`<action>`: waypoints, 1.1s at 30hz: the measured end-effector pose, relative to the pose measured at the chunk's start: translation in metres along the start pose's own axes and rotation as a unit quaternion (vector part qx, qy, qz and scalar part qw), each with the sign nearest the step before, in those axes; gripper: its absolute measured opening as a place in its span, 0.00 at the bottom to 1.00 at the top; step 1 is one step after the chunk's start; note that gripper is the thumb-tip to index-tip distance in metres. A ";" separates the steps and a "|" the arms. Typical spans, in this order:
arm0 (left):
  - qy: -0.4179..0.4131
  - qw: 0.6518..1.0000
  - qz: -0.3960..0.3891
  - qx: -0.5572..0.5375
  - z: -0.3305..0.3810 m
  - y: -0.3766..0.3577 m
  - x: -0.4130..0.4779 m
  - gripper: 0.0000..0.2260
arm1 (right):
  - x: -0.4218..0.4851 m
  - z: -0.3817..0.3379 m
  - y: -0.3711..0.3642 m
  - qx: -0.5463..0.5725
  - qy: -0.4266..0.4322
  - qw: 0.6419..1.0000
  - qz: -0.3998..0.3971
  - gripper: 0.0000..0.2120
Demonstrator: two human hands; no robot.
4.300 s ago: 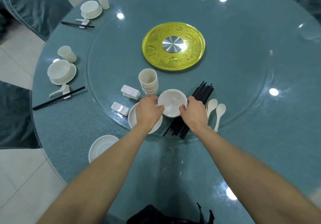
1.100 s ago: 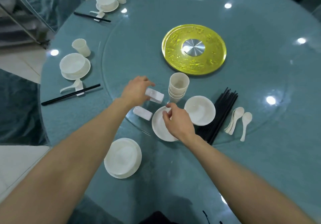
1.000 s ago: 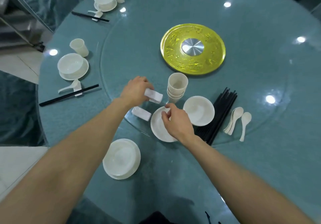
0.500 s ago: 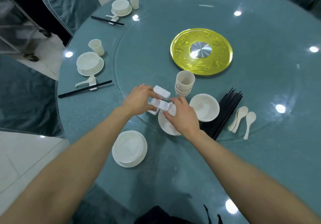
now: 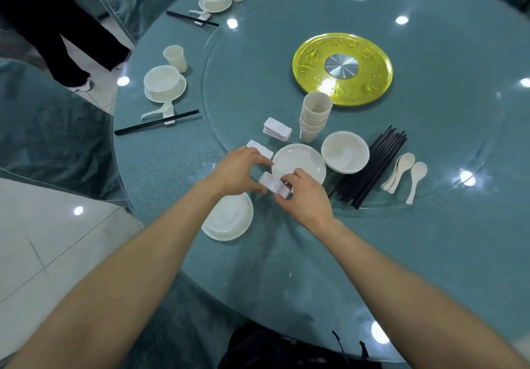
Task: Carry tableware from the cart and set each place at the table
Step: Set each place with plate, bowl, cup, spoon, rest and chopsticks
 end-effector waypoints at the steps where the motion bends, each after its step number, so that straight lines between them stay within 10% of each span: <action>1: 0.009 1.000 0.010 -0.008 -0.002 -0.001 -0.005 0.30 | -0.006 0.003 -0.004 -0.001 -0.004 1.000 -0.003 0.16; 33: 0.040 0.998 0.052 -0.009 0.028 -0.022 -0.026 0.16 | -0.063 0.054 -0.038 0.010 -0.030 0.998 -0.050 0.24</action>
Point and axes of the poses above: each hand's wrist, its own x-axis towards the middle knuckle, its own y-axis out of the back of the hand, z = x × y, the point moved 2 cm from there along x, towards the middle knuckle, and after that the axes turned 13 degrees about -y, right-handed, at the moved point
